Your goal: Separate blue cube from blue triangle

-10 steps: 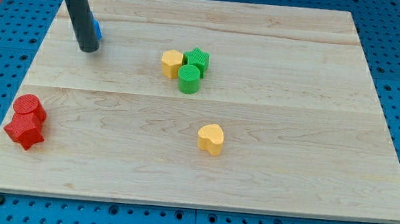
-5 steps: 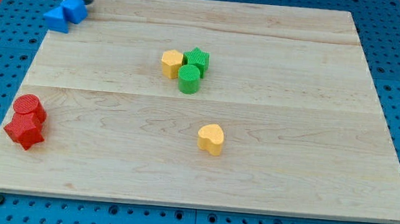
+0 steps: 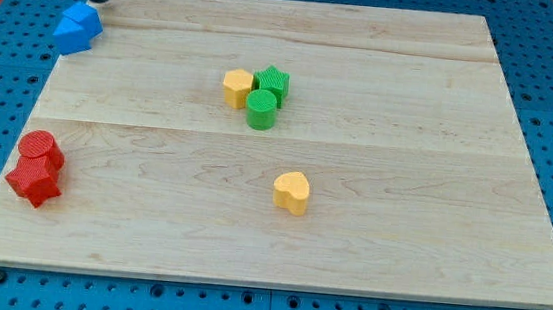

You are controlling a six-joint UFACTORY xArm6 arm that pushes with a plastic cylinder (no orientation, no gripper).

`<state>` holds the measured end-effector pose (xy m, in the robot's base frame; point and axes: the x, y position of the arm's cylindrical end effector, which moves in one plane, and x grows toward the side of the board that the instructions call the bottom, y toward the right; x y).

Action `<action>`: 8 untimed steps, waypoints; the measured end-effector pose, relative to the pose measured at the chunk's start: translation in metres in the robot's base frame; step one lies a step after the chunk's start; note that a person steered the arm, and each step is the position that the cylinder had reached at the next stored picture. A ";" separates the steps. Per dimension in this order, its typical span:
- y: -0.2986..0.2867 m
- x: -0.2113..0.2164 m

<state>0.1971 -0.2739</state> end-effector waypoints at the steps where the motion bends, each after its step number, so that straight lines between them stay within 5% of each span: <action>1: -0.031 -0.004; 3: -0.028 0.085; 6: -0.017 0.087; 8: 0.040 0.087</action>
